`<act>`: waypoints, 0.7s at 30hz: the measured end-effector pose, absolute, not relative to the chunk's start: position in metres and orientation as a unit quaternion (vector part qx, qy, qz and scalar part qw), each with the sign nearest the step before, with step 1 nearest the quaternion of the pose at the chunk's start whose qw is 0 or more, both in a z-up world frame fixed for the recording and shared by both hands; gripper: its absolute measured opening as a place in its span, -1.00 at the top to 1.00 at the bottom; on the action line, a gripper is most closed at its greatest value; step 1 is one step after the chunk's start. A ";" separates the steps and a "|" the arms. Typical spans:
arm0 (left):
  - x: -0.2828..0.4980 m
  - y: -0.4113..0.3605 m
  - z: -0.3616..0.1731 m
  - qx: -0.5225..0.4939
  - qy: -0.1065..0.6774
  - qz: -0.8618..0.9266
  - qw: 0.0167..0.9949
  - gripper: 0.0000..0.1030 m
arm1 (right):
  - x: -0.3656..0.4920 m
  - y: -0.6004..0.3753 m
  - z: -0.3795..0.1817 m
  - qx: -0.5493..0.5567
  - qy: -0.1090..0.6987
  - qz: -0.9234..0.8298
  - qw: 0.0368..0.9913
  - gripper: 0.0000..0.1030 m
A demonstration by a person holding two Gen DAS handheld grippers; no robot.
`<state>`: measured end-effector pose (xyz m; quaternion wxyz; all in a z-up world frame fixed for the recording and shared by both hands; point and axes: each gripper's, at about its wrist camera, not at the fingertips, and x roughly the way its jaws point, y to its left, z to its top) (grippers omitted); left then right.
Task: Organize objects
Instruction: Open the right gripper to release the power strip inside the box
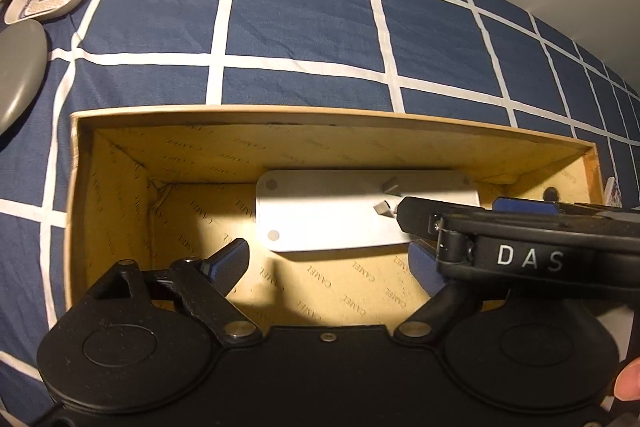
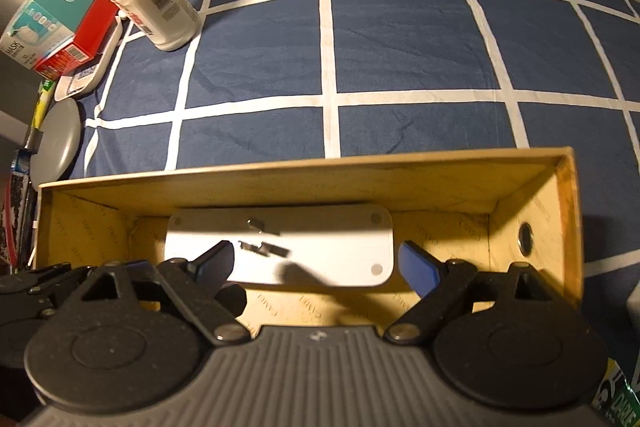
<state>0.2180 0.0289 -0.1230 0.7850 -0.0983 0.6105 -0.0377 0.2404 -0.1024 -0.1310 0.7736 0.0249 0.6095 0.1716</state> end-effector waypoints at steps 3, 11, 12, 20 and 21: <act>0.210 0.027 -0.114 -0.097 0.605 -0.037 0.789 -0.69 | 0.233 -0.106 -0.120 0.028 0.603 0.172 0.779 -0.72; 0.182 0.019 -0.092 -0.087 0.592 -0.033 0.800 -0.76 | 0.211 -0.120 -0.091 0.035 0.582 0.168 0.795 -0.73; 0.178 0.018 -0.090 -0.085 0.591 -0.033 0.802 -0.76 | 0.208 -0.123 -0.088 0.036 0.579 0.167 0.797 -0.73; 0.143 0.008 -0.068 -0.075 0.574 -0.031 0.815 -0.88 | 0.174 -0.144 -0.060 0.047 0.560 0.161 0.811 -0.76; 0.138 0.006 -0.065 -0.073 0.573 -0.031 0.816 -0.88 | 0.169 -0.147 -0.057 0.048 0.558 0.160 0.813 -0.76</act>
